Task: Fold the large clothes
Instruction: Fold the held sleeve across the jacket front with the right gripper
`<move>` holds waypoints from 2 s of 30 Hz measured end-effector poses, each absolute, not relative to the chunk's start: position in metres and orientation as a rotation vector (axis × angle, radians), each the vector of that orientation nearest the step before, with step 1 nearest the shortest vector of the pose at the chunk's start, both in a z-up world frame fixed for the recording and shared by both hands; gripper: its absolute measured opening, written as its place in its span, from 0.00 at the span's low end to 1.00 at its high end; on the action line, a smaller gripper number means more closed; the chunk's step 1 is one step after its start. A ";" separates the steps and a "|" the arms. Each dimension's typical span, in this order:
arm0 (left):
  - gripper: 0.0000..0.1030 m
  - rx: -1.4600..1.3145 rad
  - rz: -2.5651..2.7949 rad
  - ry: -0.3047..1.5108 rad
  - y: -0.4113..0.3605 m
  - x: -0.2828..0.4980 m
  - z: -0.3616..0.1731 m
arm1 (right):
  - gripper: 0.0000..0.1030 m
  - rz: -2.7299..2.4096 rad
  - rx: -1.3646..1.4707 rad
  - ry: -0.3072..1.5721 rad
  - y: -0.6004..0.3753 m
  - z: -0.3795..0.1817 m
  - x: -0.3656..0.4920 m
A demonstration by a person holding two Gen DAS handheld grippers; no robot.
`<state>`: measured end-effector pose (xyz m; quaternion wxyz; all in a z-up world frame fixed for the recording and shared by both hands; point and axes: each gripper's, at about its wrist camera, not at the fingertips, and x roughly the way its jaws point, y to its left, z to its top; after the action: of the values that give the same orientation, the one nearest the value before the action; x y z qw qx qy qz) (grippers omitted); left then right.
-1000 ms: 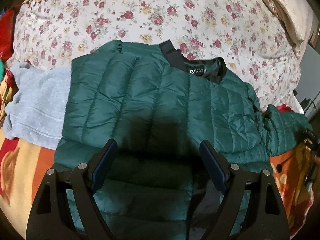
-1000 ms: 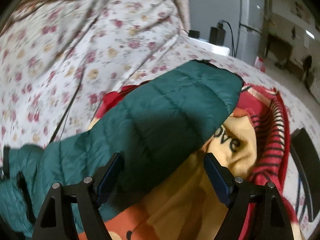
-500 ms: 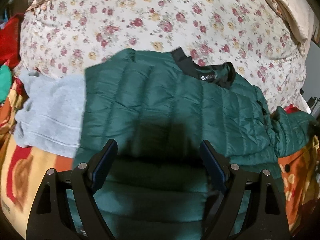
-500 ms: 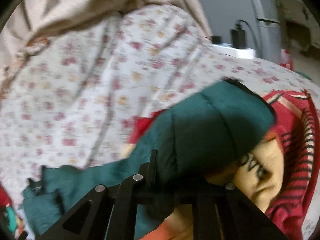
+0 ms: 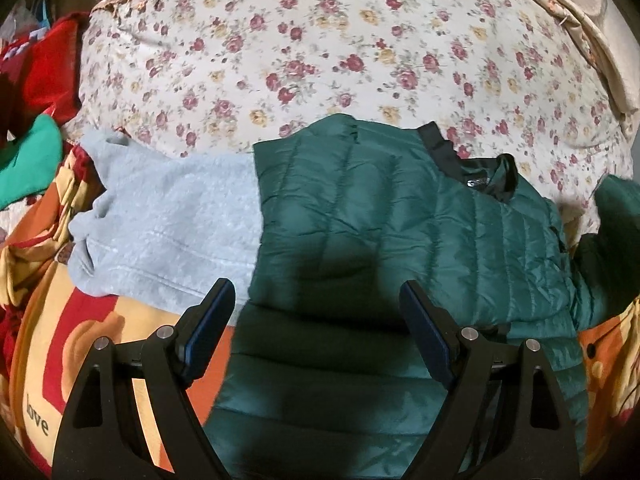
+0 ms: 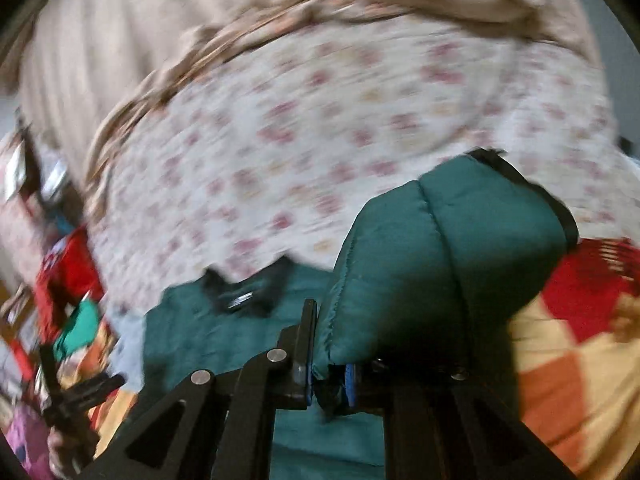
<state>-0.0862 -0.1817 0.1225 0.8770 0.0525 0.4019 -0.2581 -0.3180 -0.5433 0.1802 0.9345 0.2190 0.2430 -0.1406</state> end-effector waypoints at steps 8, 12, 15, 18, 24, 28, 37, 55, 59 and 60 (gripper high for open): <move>0.82 0.031 -0.534 0.881 -0.166 -0.063 0.114 | 0.10 -0.127 0.342 0.667 -0.438 0.121 -0.204; 0.82 -0.010 -0.531 0.869 -0.157 -0.058 0.120 | 0.42 -0.098 0.256 0.807 -0.396 0.081 -0.165; 0.82 -0.058 -0.527 0.867 -0.148 -0.053 0.123 | 0.63 -0.039 0.275 0.770 -0.385 0.080 -0.170; 0.82 -0.091 -0.535 0.887 -0.147 -0.048 0.121 | 0.63 -0.025 0.252 0.776 -0.381 0.085 -0.177; 0.85 -0.142 -0.616 0.902 -0.159 -0.058 0.125 | 0.64 -0.043 0.246 0.750 -0.395 0.104 -0.213; 0.88 -0.113 -0.660 0.882 -0.179 -0.073 0.130 | 0.73 -0.100 0.234 0.698 -0.419 0.126 -0.249; 0.44 0.004 -0.674 0.958 -0.258 -0.064 0.099 | 0.76 -0.417 0.427 0.672 -0.526 0.112 -0.323; 0.04 0.043 -0.514 0.912 -0.220 -0.028 0.103 | 0.86 -0.410 0.464 0.790 -0.545 0.071 -0.231; 0.05 0.070 -0.544 0.899 -0.222 -0.036 0.104 | 0.86 -0.433 0.497 0.734 -0.549 0.088 -0.257; 0.09 0.071 -0.547 0.896 -0.222 -0.038 0.106 | 0.86 -0.449 0.495 0.718 -0.549 0.093 -0.266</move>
<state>-0.0379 -0.2217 0.1060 0.8647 0.0339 0.4277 -0.2610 -0.2663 -0.5487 0.0934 0.8821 0.2378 0.3447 -0.2157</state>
